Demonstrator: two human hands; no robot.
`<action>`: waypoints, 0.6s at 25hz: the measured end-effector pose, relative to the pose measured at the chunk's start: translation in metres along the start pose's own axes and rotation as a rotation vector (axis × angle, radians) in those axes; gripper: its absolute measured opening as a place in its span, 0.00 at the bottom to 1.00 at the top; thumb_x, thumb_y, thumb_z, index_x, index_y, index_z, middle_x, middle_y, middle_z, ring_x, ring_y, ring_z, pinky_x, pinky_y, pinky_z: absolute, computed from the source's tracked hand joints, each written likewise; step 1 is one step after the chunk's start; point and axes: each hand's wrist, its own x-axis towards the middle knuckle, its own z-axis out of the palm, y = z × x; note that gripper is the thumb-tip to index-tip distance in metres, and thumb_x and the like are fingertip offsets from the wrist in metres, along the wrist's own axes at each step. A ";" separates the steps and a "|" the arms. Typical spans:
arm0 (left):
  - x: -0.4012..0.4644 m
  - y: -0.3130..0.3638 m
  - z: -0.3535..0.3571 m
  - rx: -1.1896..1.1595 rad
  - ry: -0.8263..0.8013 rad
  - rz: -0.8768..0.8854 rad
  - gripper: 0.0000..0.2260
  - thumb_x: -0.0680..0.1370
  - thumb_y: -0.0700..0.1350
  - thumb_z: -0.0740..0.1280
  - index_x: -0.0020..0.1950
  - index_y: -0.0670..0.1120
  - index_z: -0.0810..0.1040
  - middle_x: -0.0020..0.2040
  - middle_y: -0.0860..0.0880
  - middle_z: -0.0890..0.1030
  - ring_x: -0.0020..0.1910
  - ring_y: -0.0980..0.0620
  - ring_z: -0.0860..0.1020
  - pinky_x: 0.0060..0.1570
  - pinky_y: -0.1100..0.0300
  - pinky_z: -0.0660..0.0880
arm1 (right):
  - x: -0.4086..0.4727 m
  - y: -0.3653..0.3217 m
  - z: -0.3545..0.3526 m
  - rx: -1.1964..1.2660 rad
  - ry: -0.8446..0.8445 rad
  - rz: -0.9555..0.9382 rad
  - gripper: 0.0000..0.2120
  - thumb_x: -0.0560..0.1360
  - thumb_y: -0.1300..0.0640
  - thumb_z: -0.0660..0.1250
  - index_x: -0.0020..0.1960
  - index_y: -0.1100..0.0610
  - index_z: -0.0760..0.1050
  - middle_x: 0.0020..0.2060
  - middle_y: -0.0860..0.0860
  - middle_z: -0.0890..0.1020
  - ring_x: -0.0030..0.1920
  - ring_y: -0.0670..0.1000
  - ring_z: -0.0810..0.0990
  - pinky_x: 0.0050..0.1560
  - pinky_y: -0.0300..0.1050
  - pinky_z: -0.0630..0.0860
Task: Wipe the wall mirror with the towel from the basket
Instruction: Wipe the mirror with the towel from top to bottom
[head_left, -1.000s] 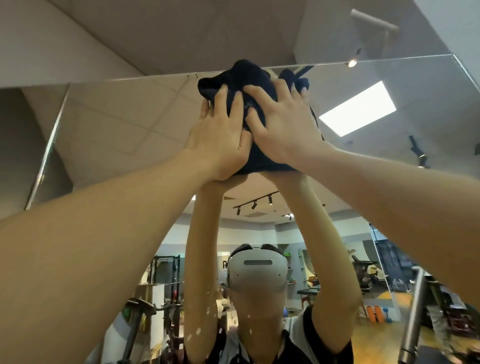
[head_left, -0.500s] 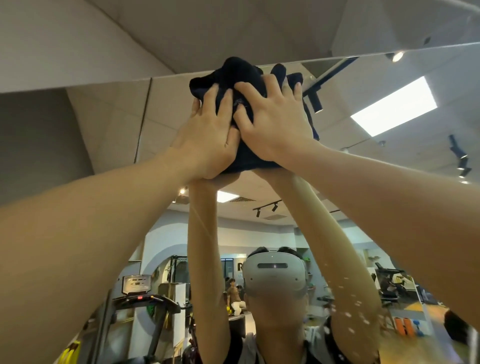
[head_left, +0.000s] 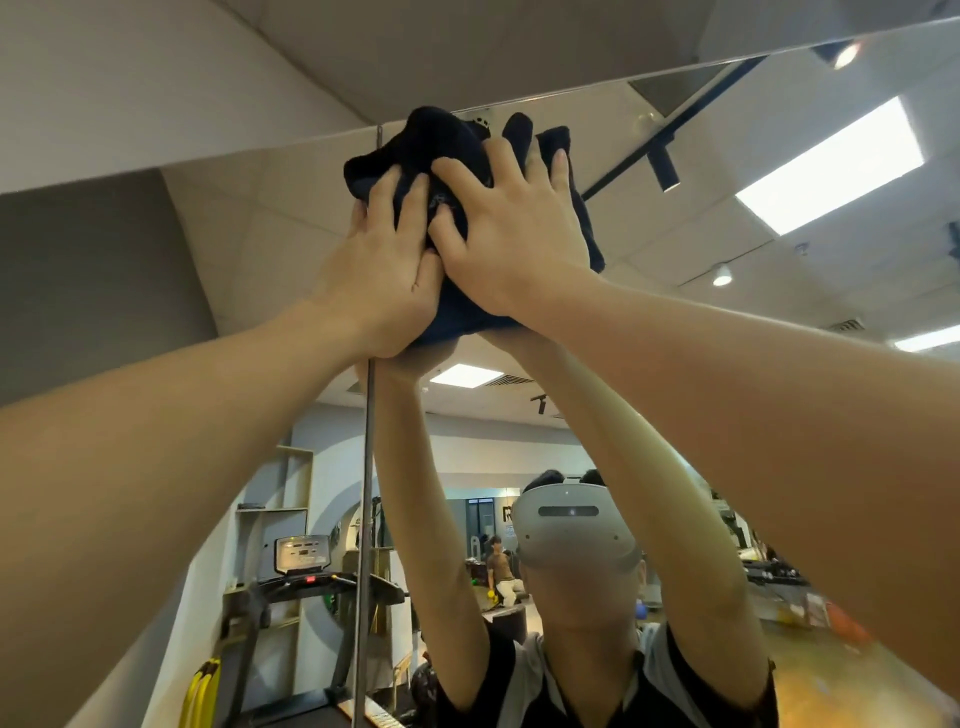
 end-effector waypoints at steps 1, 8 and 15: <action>-0.003 -0.003 -0.001 -0.008 -0.002 -0.002 0.34 0.79 0.57 0.48 0.84 0.46 0.49 0.83 0.43 0.49 0.81 0.38 0.52 0.76 0.40 0.63 | -0.002 -0.004 0.001 0.003 0.000 0.002 0.25 0.83 0.43 0.49 0.78 0.45 0.66 0.76 0.56 0.68 0.79 0.66 0.61 0.80 0.67 0.49; -0.034 -0.009 0.002 -0.031 0.029 -0.012 0.33 0.80 0.54 0.50 0.83 0.44 0.51 0.83 0.42 0.50 0.80 0.37 0.57 0.71 0.41 0.70 | -0.023 -0.021 0.004 0.037 -0.001 -0.009 0.25 0.82 0.43 0.52 0.77 0.45 0.67 0.75 0.56 0.69 0.78 0.66 0.62 0.81 0.66 0.50; -0.077 -0.007 0.002 -0.025 0.011 -0.018 0.32 0.82 0.57 0.49 0.83 0.45 0.51 0.83 0.42 0.49 0.81 0.38 0.54 0.74 0.40 0.68 | -0.065 -0.037 0.001 0.019 -0.024 -0.013 0.27 0.81 0.43 0.54 0.78 0.45 0.67 0.77 0.57 0.68 0.79 0.67 0.60 0.81 0.65 0.50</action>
